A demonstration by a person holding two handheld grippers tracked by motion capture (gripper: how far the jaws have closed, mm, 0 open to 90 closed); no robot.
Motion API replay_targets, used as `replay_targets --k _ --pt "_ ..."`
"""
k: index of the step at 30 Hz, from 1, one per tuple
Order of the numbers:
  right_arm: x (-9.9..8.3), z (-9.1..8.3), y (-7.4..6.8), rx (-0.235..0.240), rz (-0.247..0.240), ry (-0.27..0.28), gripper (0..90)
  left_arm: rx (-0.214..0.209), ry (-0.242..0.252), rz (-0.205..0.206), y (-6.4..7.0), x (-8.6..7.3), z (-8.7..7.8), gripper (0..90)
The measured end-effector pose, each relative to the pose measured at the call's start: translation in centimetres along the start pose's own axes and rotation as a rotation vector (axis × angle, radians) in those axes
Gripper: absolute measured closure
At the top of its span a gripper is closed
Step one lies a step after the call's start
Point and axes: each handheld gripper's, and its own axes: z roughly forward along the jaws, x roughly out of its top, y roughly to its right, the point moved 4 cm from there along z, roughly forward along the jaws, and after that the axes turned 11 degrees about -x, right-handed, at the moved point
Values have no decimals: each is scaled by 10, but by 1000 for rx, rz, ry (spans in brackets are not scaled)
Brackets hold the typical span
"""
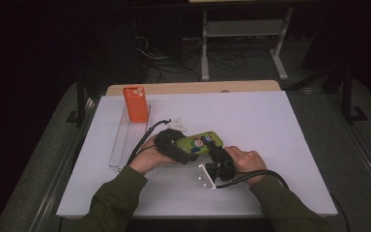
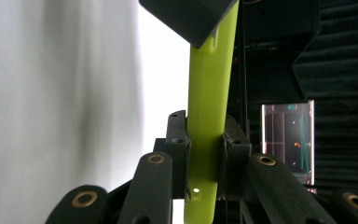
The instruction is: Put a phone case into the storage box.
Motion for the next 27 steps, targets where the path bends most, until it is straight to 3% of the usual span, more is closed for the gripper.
replay_targets --k 3,6,13,15,18,21,27 --pt "-2 1 0 16 35 -14 763 -7 33 2 -1 3 -6 3" --pt "-6 1 0 56 134 -42 763 -2 64 6 -2 4 -11 0" --pt "-17 4 10 123 275 -78 762 12 95 6 -6 4 -18 0" --pt "-20 5 13 140 338 -93 762 9 96 18 -7 4 -18 0" --pt "-24 6 17 159 369 -98 763 9 107 2 -6 4 -18 0" --pt "-24 5 18 191 523 -128 762 13 122 -5 -6 5 -18 0" --pt "-30 6 24 268 681 -165 762 26 128 16 -10 4 -20 0"
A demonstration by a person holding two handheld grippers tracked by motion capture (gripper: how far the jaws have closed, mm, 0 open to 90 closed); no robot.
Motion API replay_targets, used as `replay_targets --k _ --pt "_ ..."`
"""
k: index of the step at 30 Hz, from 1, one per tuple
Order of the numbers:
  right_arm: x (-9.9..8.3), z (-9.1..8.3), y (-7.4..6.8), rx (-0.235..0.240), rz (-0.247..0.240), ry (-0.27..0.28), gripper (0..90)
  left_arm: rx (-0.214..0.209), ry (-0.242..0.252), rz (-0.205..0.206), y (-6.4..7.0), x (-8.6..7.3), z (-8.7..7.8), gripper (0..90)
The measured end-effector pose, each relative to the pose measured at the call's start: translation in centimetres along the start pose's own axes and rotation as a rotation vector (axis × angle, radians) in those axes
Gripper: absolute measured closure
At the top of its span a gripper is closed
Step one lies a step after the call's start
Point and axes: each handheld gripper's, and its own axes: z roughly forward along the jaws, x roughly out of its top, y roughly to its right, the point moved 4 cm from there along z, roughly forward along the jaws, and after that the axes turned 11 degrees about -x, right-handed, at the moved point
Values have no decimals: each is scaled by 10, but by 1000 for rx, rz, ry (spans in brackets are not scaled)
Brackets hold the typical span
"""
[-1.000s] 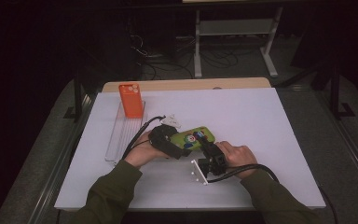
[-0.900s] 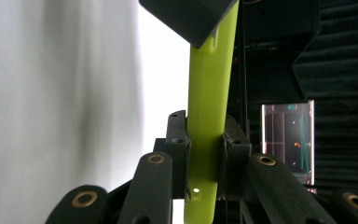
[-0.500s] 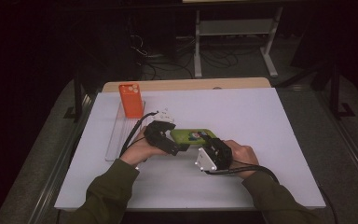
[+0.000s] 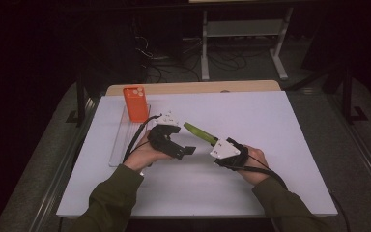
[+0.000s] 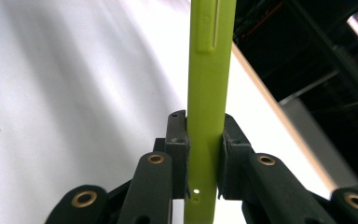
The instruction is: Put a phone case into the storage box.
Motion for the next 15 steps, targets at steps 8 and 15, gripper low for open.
replay_targets --k 8,15 --pt "-3 1 9 96 212 -60 762 11 1 -11 0 0 0 0" --pt "-5 2 14 170 355 -98 762 17 2 -39 -2 -1 0 0"
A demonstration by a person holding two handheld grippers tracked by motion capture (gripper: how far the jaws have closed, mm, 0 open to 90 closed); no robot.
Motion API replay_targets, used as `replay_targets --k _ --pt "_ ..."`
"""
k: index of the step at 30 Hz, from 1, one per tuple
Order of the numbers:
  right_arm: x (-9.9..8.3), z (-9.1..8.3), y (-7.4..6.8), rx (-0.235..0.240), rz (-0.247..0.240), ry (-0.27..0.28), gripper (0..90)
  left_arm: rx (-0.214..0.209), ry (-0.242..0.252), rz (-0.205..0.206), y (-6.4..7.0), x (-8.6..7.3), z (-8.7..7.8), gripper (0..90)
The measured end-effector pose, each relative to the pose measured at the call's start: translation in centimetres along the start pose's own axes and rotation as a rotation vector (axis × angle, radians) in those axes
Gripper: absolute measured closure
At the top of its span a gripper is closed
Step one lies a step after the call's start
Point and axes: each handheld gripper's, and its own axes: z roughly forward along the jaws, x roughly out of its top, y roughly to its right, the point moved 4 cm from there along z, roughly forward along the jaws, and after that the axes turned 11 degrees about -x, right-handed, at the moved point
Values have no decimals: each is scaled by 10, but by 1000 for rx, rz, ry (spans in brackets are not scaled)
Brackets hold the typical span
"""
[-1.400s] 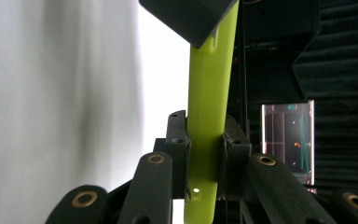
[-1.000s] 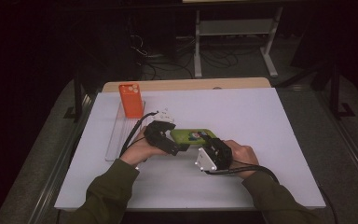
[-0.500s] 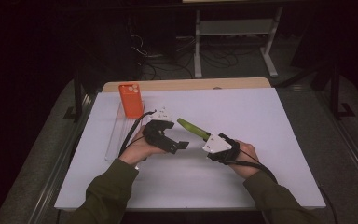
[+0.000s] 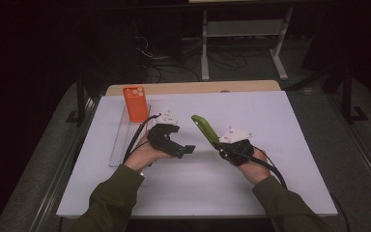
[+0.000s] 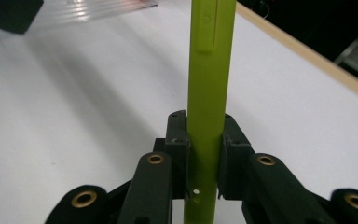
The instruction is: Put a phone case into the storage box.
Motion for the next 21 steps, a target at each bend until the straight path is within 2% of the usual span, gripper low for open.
replay_targets --k 2,3,8,11,13,20,21 --pt "0 1 2 26 36 -7 762 0 -3 -1 -1 0 0 0" --pt "0 1 3 41 71 -9 762 1 -2 0 -1 0 0 0" --pt "1 1 5 67 105 -12 762 12 35 -31 -3 5 0 0" --pt "2 -1 1 82 170 -19 762 24 64 -43 -3 12 2 0" --pt "3 -1 0 86 152 -17 762 17 75 -47 -4 16 4 0" --pt "8 -2 -9 110 170 1 762 11 121 -55 -8 25 12 0" --pt "8 -1 -10 114 167 10 762 1 144 -71 -8 26 13 0"
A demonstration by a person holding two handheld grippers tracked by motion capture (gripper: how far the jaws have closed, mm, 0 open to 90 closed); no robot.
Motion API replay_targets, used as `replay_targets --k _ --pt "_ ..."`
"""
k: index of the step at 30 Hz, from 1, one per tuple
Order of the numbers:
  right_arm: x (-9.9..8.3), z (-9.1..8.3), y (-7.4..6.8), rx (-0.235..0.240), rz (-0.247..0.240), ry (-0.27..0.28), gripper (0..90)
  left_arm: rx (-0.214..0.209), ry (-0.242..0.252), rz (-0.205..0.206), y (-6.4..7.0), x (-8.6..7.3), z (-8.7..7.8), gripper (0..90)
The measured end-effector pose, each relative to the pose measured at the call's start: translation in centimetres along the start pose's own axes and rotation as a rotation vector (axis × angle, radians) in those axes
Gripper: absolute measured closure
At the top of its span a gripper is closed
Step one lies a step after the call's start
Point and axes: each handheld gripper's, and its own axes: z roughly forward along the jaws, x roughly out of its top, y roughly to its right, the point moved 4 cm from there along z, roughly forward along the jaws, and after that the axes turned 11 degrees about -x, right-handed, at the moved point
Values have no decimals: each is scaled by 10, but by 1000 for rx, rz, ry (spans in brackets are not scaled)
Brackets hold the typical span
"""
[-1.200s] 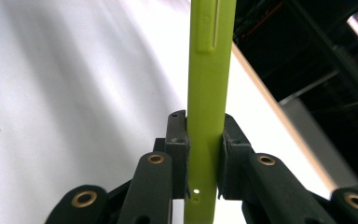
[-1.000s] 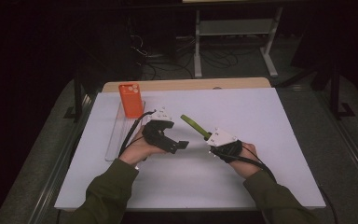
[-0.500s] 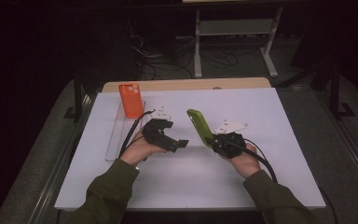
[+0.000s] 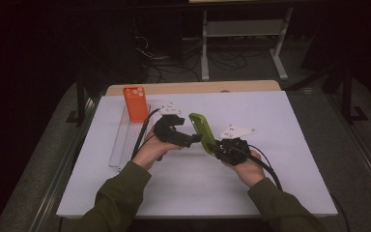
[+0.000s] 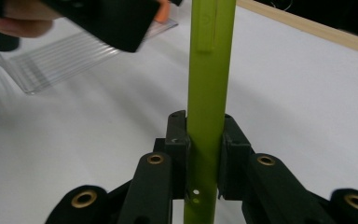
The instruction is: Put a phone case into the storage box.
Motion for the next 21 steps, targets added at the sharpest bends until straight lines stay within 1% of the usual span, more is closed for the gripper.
replay_targets --k 4,6,9,12,13,16,17,21 --pt "0 1 -2 12 10 2 762 -19 8 0 0 3 5 0" --pt "0 0 -1 18 33 4 762 -36 17 -4 1 3 7 0" --pt "1 1 1 13 32 7 762 -65 27 -5 5 5 9 0" --pt "0 1 1 13 35 5 762 -76 36 -3 8 7 11 0" --pt "0 1 1 9 23 10 762 -76 36 -1 8 7 12 0" --pt "0 0 1 15 39 6 762 -81 38 -2 8 9 13 0" --pt "1 0 2 13 32 12 762 -82 42 -1 8 10 14 0" --pt "1 0 2 14 37 12 762 -83 56 -10 9 13 16 0"
